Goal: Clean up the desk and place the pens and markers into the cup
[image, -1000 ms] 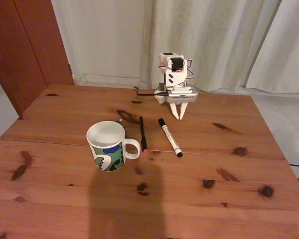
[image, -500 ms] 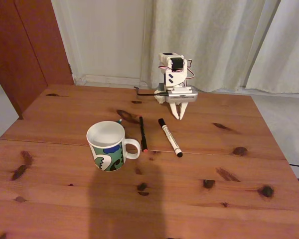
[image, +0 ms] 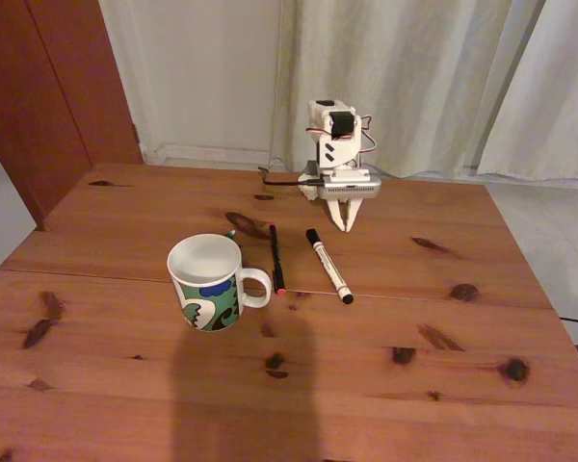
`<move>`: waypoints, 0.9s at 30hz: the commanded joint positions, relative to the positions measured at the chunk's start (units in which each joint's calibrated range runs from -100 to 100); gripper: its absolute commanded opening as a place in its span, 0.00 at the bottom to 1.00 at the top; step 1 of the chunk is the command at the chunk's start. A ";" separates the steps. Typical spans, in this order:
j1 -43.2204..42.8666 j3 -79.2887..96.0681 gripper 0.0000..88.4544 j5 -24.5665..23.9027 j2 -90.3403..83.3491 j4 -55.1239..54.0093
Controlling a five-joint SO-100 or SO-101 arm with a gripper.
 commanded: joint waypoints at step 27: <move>1.26 -74.54 0.01 -0.02 89.94 -1.72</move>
